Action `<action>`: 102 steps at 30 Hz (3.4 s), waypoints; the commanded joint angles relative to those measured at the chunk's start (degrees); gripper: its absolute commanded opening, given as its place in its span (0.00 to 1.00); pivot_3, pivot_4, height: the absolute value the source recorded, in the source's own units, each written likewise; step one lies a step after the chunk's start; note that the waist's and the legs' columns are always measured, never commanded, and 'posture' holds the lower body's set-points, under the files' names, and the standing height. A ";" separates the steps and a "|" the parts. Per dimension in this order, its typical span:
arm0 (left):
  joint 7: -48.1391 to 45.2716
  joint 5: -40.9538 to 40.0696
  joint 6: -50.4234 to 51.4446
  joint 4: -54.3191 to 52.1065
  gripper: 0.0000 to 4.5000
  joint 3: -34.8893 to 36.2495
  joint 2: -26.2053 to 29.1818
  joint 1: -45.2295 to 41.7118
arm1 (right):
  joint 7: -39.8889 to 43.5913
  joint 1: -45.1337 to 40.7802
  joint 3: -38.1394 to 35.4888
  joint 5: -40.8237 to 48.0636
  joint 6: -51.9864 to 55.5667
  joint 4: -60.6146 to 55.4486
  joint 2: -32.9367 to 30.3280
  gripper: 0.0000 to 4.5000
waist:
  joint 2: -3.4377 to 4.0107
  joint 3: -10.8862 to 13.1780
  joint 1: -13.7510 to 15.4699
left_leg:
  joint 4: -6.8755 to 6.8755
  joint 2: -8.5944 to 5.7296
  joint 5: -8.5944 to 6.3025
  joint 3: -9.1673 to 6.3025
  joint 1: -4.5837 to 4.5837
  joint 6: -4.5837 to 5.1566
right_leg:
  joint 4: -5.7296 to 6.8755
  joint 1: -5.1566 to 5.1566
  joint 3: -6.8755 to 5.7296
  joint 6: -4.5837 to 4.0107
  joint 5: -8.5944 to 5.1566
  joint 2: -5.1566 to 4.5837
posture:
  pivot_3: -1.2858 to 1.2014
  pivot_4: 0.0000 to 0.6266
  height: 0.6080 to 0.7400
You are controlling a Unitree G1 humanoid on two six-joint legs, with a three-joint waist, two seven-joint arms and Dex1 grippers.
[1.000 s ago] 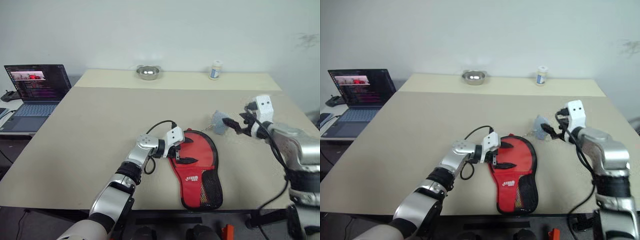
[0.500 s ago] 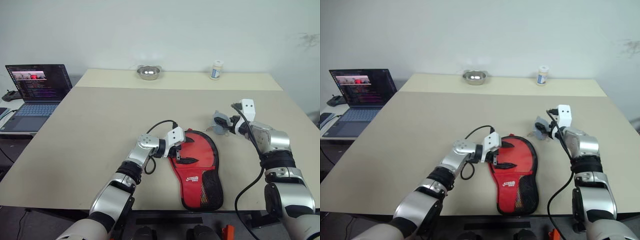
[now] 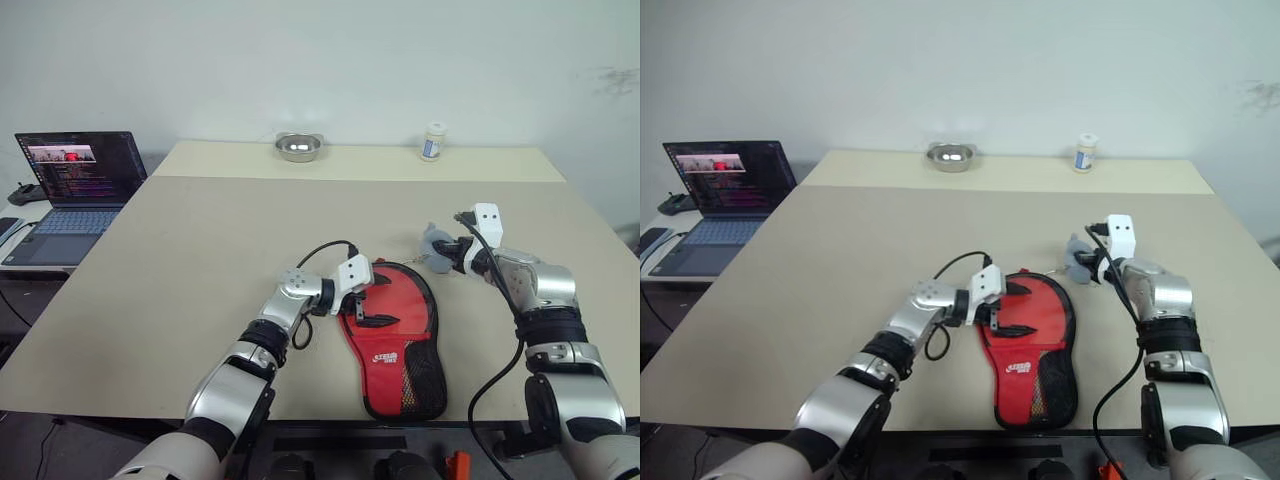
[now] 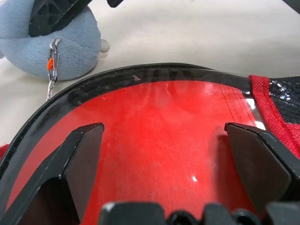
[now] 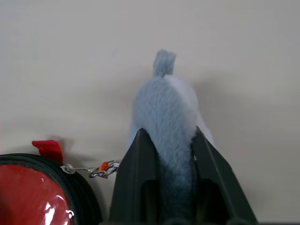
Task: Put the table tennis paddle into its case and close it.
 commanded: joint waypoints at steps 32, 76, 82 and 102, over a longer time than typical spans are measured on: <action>2.71 4.58 1.59 8.41 1.00 -3.34 -5.28 2.36 | 23.50 56.61 -11.65 19.34 32.60 -77.77 -37.77 0.05 | 0.20 -0.67 1.99 | -0.05 -0.91 -0.25 -0.79 -0.02 0.38 | -1.01 0.87 -0.72 0.93 -0.41 -0.99 | 0.52 0.24 1.00; 0.52 2.97 1.45 4.46 1.00 -1.97 -6.44 2.42 | 32.28 64.78 -23.83 25.82 19.23 -73.55 -38.94 0.87 | -0.11 -1.25 1.70 | -0.06 -1.23 -0.54 -1.65 0.48 0.60 | -1.13 1.91 -1.77 0.87 -1.13 -1.75 | 0.52 0.24 1.00; -4.97 -3.21 7.88 -14.73 1.00 1.11 -0.14 5.91 | 23.38 45.25 -11.27 18.34 3.95 -61.10 -28.21 0.87 | -0.25 -0.09 0.94 | -0.13 -1.15 -0.54 -1.60 0.47 0.60 | -1.01 1.79 -1.74 0.88 -1.12 -1.70 | 0.52 0.24 1.00; 9.67 -10.97 30.71 -52.86 1.00 7.06 13.71 22.85 | 32.62 26.51 0.40 6.05 -26.79 -21.00 -18.15 0.87 | 0.32 0.68 1.47 | -0.58 -1.57 -0.31 -1.50 -0.23 0.22 | -0.85 0.85 -1.58 0.72 -0.88 -1.84 | 0.52 0.24 1.00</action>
